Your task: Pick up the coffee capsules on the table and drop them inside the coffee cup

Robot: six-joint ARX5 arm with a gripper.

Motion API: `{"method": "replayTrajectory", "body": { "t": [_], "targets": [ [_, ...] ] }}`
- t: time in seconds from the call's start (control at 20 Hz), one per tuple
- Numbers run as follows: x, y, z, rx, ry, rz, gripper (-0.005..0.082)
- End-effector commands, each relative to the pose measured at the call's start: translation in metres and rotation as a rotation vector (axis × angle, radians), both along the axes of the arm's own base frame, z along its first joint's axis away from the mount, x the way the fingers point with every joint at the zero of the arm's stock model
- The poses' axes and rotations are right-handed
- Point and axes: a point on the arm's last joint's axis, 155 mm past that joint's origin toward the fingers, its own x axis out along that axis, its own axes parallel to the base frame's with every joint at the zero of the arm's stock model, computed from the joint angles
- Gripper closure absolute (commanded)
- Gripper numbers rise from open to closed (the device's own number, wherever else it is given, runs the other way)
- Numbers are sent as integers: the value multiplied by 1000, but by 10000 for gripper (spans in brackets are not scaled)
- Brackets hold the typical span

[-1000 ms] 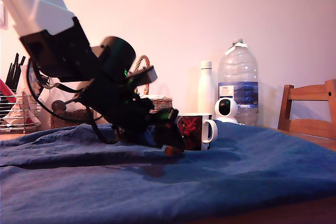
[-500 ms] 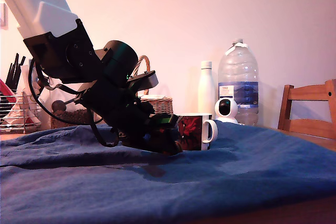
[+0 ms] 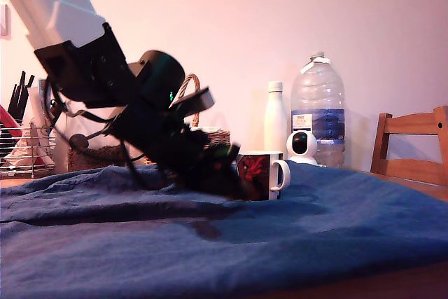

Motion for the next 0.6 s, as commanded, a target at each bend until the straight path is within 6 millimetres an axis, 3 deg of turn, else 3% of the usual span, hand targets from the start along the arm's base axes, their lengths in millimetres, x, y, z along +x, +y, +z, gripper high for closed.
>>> {"method": "replayTrajectory", "body": {
  "t": [0.0, 0.3, 0.55],
  "targets": [
    [-6, -8, 9, -24, -24, -65, 557],
    [-13, -17, 55, -88, -106, -144, 557],
    [4, -14, 86, -112, -201, -98, 557]
  ]
}}
